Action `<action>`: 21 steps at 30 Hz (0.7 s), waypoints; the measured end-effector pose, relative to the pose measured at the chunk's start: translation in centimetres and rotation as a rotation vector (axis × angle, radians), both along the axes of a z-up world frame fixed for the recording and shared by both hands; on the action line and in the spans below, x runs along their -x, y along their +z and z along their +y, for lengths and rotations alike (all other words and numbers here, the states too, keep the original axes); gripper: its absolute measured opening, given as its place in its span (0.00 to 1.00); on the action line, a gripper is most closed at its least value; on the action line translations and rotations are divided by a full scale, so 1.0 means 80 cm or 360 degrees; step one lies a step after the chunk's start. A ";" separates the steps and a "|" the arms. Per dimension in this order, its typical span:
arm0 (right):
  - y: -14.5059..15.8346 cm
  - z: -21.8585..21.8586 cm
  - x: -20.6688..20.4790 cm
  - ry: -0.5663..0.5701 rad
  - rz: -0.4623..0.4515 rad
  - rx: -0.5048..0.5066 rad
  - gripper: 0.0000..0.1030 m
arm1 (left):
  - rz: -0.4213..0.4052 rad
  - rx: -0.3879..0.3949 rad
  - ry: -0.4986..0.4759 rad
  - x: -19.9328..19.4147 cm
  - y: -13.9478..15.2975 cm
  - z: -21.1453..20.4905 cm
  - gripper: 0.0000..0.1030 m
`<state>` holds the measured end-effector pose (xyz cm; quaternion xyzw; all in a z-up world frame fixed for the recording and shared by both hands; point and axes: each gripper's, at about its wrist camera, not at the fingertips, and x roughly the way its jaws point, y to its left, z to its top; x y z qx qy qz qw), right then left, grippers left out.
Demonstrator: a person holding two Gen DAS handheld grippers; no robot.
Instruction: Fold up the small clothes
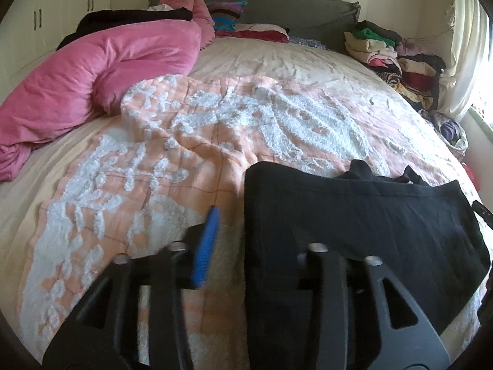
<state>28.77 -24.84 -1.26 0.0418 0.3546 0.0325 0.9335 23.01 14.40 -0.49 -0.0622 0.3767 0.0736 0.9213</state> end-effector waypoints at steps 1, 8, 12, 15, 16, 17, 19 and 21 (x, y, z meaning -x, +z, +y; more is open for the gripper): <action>0.002 0.003 0.006 0.0008 -0.0003 0.0008 0.63 | 0.0011 -0.0003 0.0007 0.003 0.000 0.000 0.46; 0.005 0.027 0.042 0.0100 -0.0049 0.0109 0.79 | 0.0039 -0.0009 0.0006 0.018 0.004 -0.002 0.61; 0.007 0.041 0.061 0.0176 -0.0061 0.0105 0.86 | 0.0019 -0.0046 0.0034 0.025 0.009 -0.002 0.72; 0.008 0.054 0.074 0.0246 -0.0055 0.0091 0.89 | -0.0001 -0.0050 0.0060 0.030 0.014 0.003 0.80; 0.009 0.059 0.079 0.0274 -0.0056 0.0086 0.89 | -0.0007 -0.0050 0.0072 0.031 0.015 0.005 0.83; 0.010 0.063 0.083 0.0297 -0.0054 0.0082 0.91 | -0.0013 -0.0052 0.0086 0.033 0.016 0.007 0.84; 0.010 0.074 0.090 0.0347 -0.0041 0.0083 0.92 | -0.0015 -0.0044 0.0095 0.034 0.016 0.011 0.88; 0.011 0.088 0.099 0.0402 -0.0037 0.0091 0.92 | -0.0014 -0.0033 0.0104 0.034 0.016 0.015 0.90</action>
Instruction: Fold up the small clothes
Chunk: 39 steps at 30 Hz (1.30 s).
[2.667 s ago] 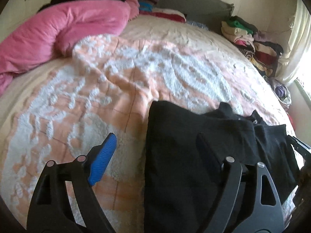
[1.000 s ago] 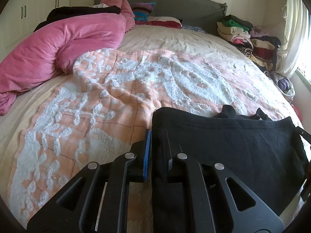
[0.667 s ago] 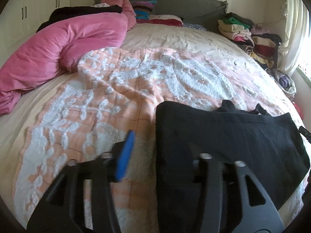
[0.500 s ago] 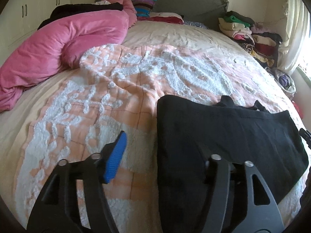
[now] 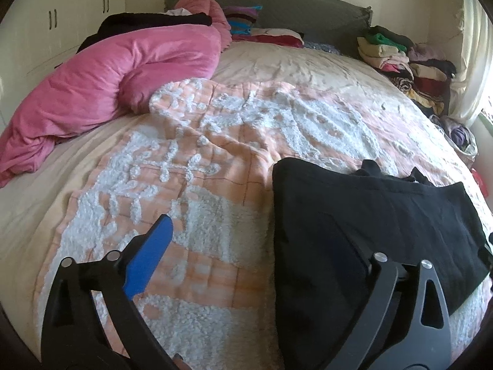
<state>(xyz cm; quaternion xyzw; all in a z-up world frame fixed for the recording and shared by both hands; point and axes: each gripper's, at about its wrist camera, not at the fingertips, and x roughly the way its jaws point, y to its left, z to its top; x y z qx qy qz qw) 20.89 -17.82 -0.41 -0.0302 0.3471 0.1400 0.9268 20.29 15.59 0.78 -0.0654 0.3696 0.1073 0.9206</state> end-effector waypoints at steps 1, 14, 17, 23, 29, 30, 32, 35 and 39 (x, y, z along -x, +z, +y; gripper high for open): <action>0.000 0.004 0.002 0.0018 0.0003 0.0003 0.92 | 0.0002 0.0000 0.0007 0.000 0.000 0.001 0.91; 0.006 0.090 0.042 0.0338 -0.0031 0.0052 0.94 | 0.0024 0.0118 0.0002 0.003 -0.002 0.023 0.91; 0.007 0.112 0.048 0.0411 -0.0036 0.0055 0.94 | 0.0027 0.0181 -0.0059 0.003 -0.002 0.026 0.91; 0.012 0.154 0.059 0.0536 -0.0063 0.0084 0.94 | 0.0039 0.0267 -0.0203 -0.001 -0.007 0.009 0.91; 0.011 0.190 0.073 0.0663 -0.0115 0.0185 0.94 | 0.0046 0.0298 -0.0221 -0.008 -0.011 0.009 0.91; 0.009 0.198 0.076 0.0690 -0.0121 0.0214 0.94 | 0.0052 0.0287 -0.0208 -0.010 -0.013 0.012 0.91; 0.005 0.209 0.080 0.0728 -0.0121 0.0248 0.94 | 0.0066 0.0280 -0.0194 -0.013 -0.016 0.014 0.91; -0.003 0.225 0.085 0.0780 -0.0122 0.0303 0.94 | 0.0095 0.0272 -0.0175 -0.016 -0.021 0.018 0.91; -0.014 0.243 0.096 0.0845 -0.0157 0.0407 0.94 | 0.0116 0.0244 -0.0159 -0.020 -0.025 0.019 0.91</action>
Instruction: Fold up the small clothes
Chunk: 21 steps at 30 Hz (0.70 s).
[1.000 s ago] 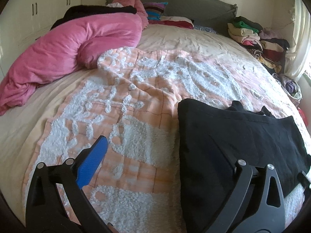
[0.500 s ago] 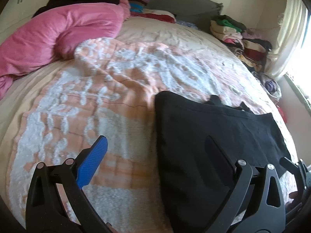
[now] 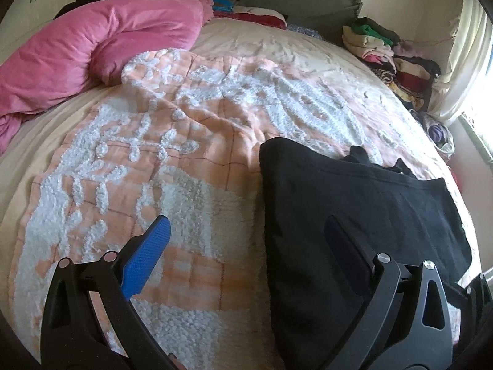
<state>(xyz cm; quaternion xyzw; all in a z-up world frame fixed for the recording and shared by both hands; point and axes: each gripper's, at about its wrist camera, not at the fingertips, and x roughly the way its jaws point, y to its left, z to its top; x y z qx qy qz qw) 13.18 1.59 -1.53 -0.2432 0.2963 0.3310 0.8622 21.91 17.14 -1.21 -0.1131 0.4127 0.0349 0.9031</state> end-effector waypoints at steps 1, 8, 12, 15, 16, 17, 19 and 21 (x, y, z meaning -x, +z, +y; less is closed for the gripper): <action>-0.003 0.003 0.001 0.0013 -0.0013 0.0025 0.94 | 0.0004 -0.0005 0.0001 -0.001 -0.001 0.000 0.91; -0.030 0.031 -0.007 0.0018 -0.0101 0.0241 0.94 | 0.0030 -0.0007 0.0004 -0.007 -0.007 0.003 0.91; -0.043 0.044 -0.022 -0.0023 -0.0108 0.0290 0.95 | 0.0056 -0.0013 0.0017 -0.010 -0.012 0.005 0.91; -0.047 0.052 -0.032 -0.0059 -0.0119 0.0294 0.95 | 0.0069 -0.0004 0.0029 -0.012 -0.016 0.007 0.91; -0.048 0.052 -0.034 -0.0066 -0.0122 0.0296 0.95 | 0.0069 0.0007 0.0032 -0.012 -0.016 0.008 0.91; -0.049 0.054 -0.037 -0.0076 -0.0132 0.0297 0.95 | 0.0068 0.0018 0.0033 -0.012 -0.016 0.009 0.91; -0.051 0.057 -0.041 -0.0090 -0.0150 0.0302 0.95 | 0.0065 0.0039 0.0035 -0.013 -0.016 0.010 0.91; -0.051 0.059 -0.043 -0.0099 -0.0174 0.0303 0.94 | 0.0061 0.0069 0.0037 -0.014 -0.017 0.011 0.91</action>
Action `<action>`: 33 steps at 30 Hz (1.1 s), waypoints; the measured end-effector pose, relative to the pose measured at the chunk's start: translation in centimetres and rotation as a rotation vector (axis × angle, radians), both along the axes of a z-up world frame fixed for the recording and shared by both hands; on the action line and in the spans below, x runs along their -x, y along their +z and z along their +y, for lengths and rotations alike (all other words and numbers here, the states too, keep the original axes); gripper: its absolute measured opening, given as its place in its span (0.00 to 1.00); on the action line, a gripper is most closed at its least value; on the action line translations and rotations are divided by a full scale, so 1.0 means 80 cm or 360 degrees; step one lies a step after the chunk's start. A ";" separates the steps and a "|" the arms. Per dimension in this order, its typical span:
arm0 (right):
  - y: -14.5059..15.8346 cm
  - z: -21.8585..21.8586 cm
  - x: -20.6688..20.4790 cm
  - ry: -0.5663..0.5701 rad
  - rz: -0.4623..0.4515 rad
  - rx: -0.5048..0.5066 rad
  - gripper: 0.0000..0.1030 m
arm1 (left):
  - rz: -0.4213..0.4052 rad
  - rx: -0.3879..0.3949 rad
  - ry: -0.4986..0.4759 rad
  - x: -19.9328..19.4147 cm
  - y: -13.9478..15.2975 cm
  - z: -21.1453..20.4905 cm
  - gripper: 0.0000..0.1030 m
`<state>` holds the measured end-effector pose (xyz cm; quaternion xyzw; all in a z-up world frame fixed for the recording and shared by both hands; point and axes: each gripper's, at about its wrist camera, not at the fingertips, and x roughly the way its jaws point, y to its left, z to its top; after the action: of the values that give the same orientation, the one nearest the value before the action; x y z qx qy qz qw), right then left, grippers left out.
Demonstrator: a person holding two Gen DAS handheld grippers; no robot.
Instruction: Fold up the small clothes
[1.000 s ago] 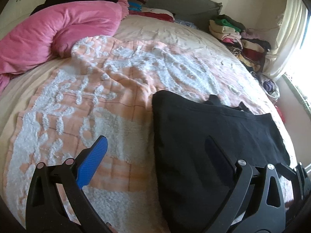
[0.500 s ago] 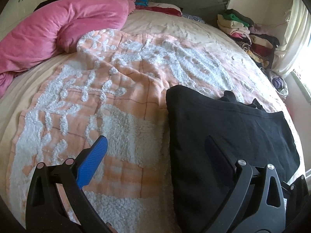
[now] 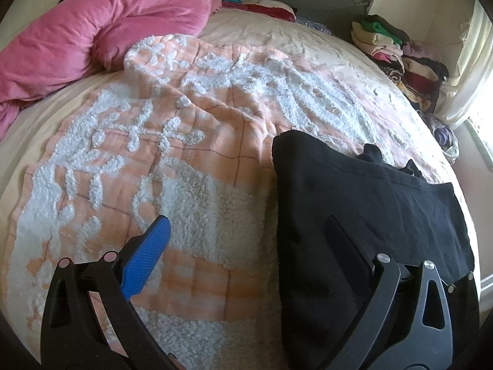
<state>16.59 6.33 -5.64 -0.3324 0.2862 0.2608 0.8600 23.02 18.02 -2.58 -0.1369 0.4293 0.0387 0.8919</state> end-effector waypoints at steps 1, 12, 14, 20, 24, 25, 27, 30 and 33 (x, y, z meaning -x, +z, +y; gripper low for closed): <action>0.000 0.001 0.000 0.0000 -0.0013 0.0000 0.94 | -0.0002 0.0018 0.0003 -0.001 -0.001 0.001 0.91; 0.016 -0.006 0.027 0.0048 -0.0124 -0.0118 0.25 | 0.0003 0.0225 -0.0032 -0.009 -0.011 0.002 0.91; 0.021 -0.011 0.029 0.0032 -0.0129 -0.0162 0.23 | 0.0000 0.0245 -0.0041 -0.009 -0.011 0.000 0.91; 0.032 -0.022 0.031 -0.0018 -0.0098 -0.0276 0.21 | -0.0014 0.0332 -0.0102 -0.012 -0.013 -0.010 0.91; 0.035 -0.028 0.033 -0.0040 -0.0088 -0.0325 0.21 | -0.0016 0.0344 -0.0135 -0.015 -0.015 -0.019 0.91; 0.036 -0.029 0.034 -0.0046 -0.0086 -0.0337 0.21 | -0.0022 0.0361 -0.0137 -0.015 -0.015 -0.020 0.91; 0.038 -0.032 0.035 -0.0055 -0.0084 -0.0357 0.20 | -0.0037 0.0406 -0.0136 -0.015 -0.014 -0.019 0.89; 0.040 -0.033 0.039 -0.0063 -0.0084 -0.0377 0.20 | -0.0063 0.0480 -0.0124 -0.013 -0.013 -0.016 0.70; 0.042 -0.036 0.041 -0.0074 -0.0085 -0.0400 0.20 | -0.0065 0.0536 -0.0142 -0.012 -0.013 -0.017 0.54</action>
<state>13.35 3.47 -2.29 -0.2221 0.2361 0.2657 0.9079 24.01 16.62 -3.63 -0.2660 0.4171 -0.0761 0.8657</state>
